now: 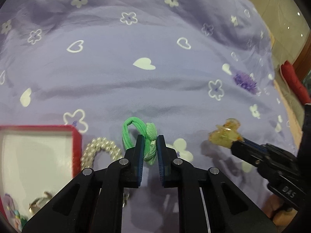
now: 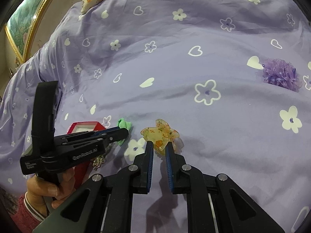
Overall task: Organize jewelry
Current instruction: 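Drop the green hair tie in the tray while the right tool releases the claw clip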
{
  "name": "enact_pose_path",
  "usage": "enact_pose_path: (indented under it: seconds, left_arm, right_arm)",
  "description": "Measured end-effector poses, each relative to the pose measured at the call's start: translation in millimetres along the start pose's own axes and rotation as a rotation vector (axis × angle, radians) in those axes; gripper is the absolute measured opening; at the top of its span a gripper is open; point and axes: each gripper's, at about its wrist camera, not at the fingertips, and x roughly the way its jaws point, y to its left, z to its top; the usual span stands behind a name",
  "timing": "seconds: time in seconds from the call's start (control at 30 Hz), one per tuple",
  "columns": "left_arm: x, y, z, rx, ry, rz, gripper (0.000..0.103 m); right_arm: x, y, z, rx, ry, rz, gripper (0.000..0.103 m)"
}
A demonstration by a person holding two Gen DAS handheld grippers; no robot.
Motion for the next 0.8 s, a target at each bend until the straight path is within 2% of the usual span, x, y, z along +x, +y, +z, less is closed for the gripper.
enact_pose_path:
  seconds: [0.33,0.8]
  left_arm:
    - [-61.6,20.2,-32.7,-0.055,-0.074,-0.004,0.012]
    - [-115.4,81.2,-63.7,-0.151,-0.135,0.069,0.011]
  right_arm:
    - [-3.1,43.1,-7.5,-0.051,0.017,0.057,0.012]
    - [16.3,120.2,-15.1,-0.16,0.066,0.143,0.012]
